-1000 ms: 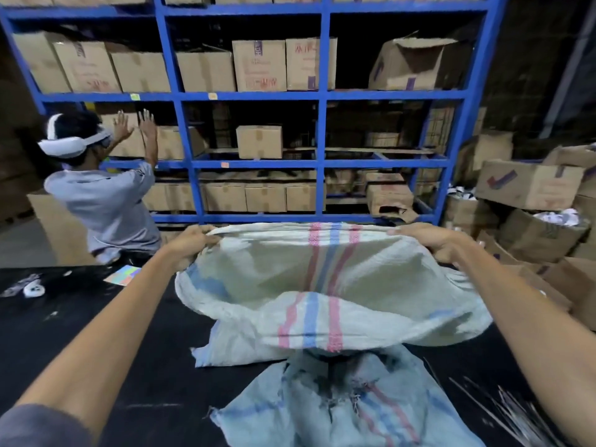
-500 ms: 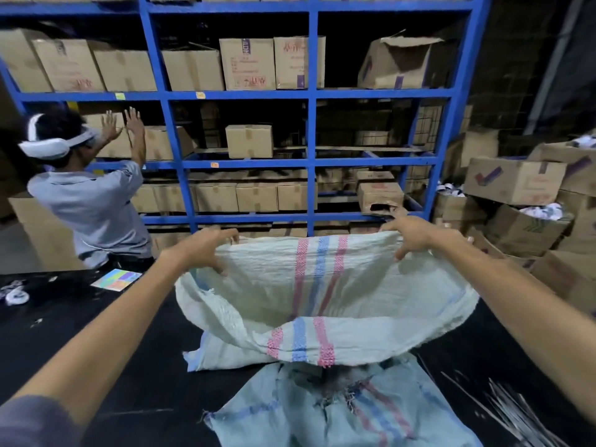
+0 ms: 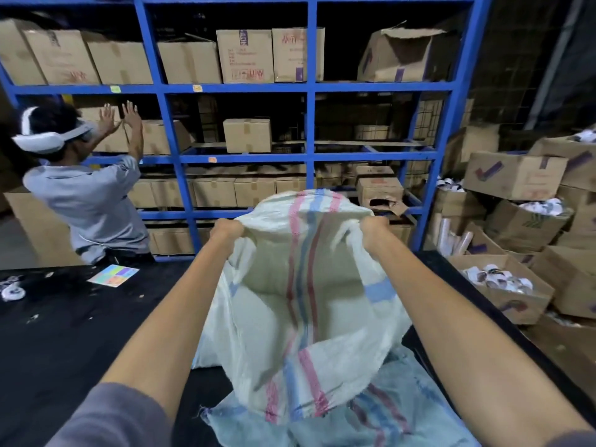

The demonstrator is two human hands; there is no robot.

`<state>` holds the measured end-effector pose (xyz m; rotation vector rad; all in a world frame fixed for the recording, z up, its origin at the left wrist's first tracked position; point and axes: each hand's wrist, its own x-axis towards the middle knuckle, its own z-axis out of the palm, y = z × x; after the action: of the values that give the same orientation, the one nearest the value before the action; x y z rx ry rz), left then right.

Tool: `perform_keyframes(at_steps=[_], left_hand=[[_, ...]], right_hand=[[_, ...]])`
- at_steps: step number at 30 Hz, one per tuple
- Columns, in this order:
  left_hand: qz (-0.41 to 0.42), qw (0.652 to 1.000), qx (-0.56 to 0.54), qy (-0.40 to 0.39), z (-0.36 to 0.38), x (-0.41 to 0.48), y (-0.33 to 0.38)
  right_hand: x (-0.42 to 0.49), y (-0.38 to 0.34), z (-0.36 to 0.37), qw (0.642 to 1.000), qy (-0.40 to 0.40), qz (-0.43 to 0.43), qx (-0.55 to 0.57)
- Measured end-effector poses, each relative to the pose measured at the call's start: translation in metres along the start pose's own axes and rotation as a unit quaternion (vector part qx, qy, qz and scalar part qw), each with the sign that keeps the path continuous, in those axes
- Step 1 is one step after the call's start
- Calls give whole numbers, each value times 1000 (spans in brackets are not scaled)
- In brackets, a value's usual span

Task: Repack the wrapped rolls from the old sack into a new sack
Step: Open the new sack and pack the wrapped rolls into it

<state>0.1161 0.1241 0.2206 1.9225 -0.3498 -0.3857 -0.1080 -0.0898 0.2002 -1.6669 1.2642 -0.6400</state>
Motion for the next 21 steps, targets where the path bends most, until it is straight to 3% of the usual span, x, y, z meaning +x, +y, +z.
perform_keyframes(at_steps=[1,2,3,5,7,9,11,13,14,18,21], left_hand=[[-62,987,-144,-29,-7,3,-3],[-91,974,-199,-60,-16,10,-11],[-96,973,-178,-113,-29,22,-26],[-106,968,-29,-225,-61,31,-51],[-102,931,34,-349,-90,22,-64],[-82,904,23,-418,-107,19,-70],[-2,899,89,-429,-111,19,-73],[92,905,226,-348,-103,18,-76],[119,916,227,-310,-97,25,-81],[193,946,237,-105,-93,32,-95],[181,892,400,110,-84,15,-91]], right_hand=[[3,3,-6,997,-74,5,23],[-7,3,-17,992,-124,8,20],[-19,-1,-30,978,-199,37,56],[-29,5,-63,926,-331,94,157],[-20,26,-97,891,-419,65,162],[-14,40,-117,884,-447,14,134],[-7,48,-116,913,-408,-12,-4],[0,52,-107,925,-327,-25,-190],[4,56,-101,925,-271,-55,-262],[-7,68,-93,931,-28,-112,-345],[-21,65,-72,893,168,-24,-417]])
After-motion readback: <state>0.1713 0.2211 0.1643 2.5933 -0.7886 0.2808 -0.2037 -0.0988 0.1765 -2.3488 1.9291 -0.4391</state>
